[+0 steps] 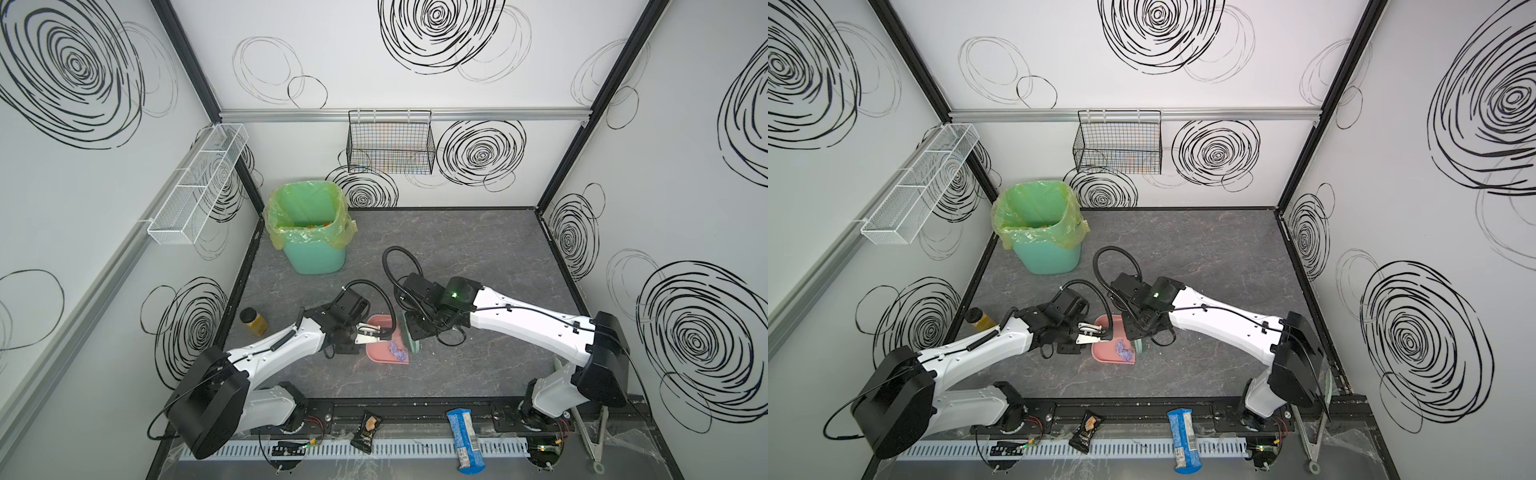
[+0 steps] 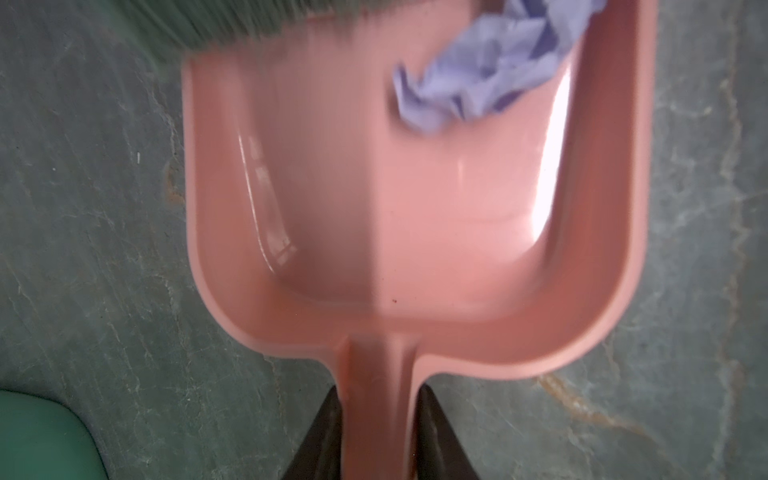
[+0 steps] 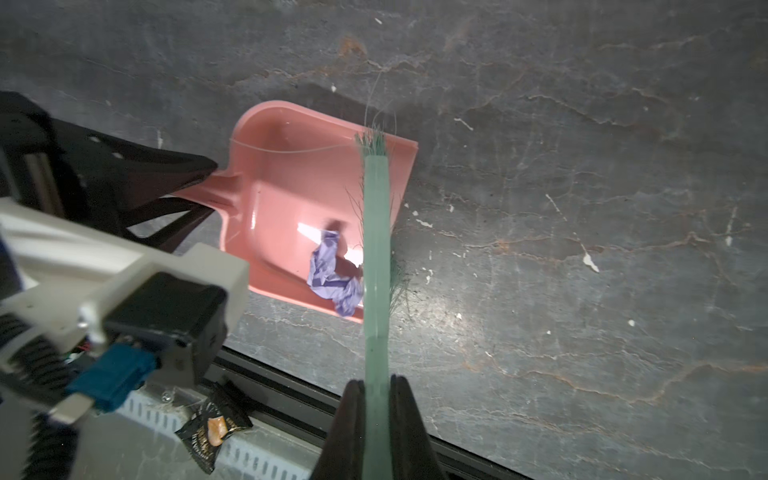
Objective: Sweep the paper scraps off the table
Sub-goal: 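Sweep the purple scrap into the pink dustpan with the right brush, then lift the dustpan over the wastebasket and tip it with the left gripper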
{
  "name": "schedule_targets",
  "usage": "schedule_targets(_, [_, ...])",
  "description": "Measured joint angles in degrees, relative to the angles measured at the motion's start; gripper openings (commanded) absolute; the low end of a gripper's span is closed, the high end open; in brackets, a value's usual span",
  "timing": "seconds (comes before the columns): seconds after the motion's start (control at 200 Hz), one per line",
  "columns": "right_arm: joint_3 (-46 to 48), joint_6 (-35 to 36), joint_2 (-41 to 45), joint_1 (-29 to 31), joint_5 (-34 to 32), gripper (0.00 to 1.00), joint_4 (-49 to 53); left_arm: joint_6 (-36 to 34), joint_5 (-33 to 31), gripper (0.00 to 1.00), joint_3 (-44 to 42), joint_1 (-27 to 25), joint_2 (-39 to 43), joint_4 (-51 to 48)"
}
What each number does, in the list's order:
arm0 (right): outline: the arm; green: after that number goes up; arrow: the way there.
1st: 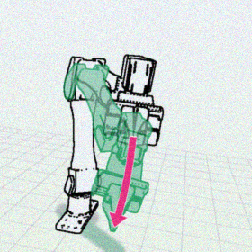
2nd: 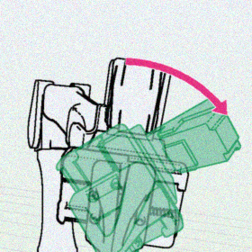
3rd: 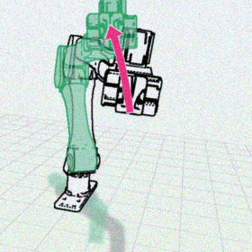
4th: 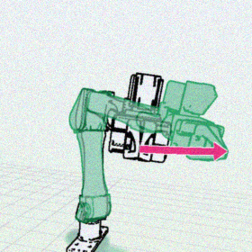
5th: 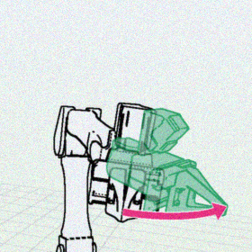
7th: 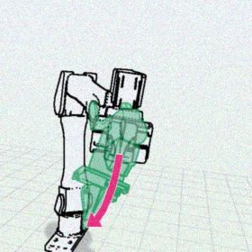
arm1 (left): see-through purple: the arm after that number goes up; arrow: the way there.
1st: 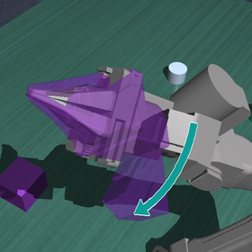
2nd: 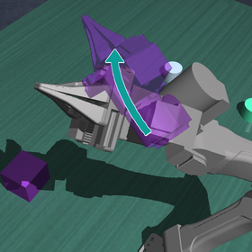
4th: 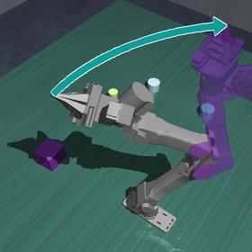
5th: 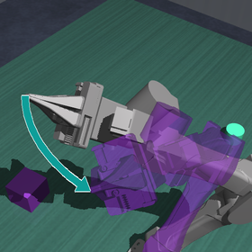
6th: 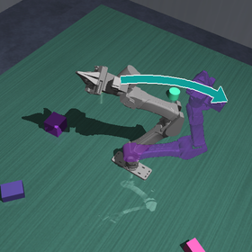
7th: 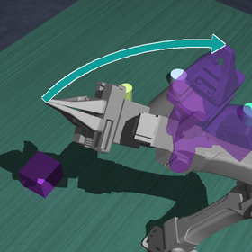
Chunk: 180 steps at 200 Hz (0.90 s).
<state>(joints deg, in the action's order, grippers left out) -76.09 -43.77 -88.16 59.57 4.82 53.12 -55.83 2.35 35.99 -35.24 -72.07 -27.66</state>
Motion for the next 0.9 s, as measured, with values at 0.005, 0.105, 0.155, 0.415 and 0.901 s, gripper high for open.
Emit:
schedule_targets(0.005, [0.0, 0.02, 0.11, 0.0, 0.09, 0.0, -0.13, 0.0, 0.0, 0.0, 0.02, 0.0, -0.02, 0.0])
schedule_targets(0.105, [0.02, 0.0, 2.14, -0.22, 1.14, 0.0, -1.44, 0.04, 0.11, 0.0, 0.07, 0.0, -0.37, 0.0])
schedule_targets(0.155, [0.04, 0.0, 3.52, -0.48, 1.38, 0.0, -1.7, 0.15, 0.22, 0.0, 0.07, 0.0, -0.57, 0.04])
schedule_targets(0.415, [0.09, 0.17, 11.08, -4.85, 0.04, 0.0, -0.35, 0.42, 6.36, 0.0, 0.13, 2.95, -1.14, 0.33])
schedule_targets(0.901, [12.61, 8.98, 28.87, -29.22, -4.83, 0.0, 0.09, -6.64, 17.16, 0.0, 18.14, 20.09, 3.96, -16.11])
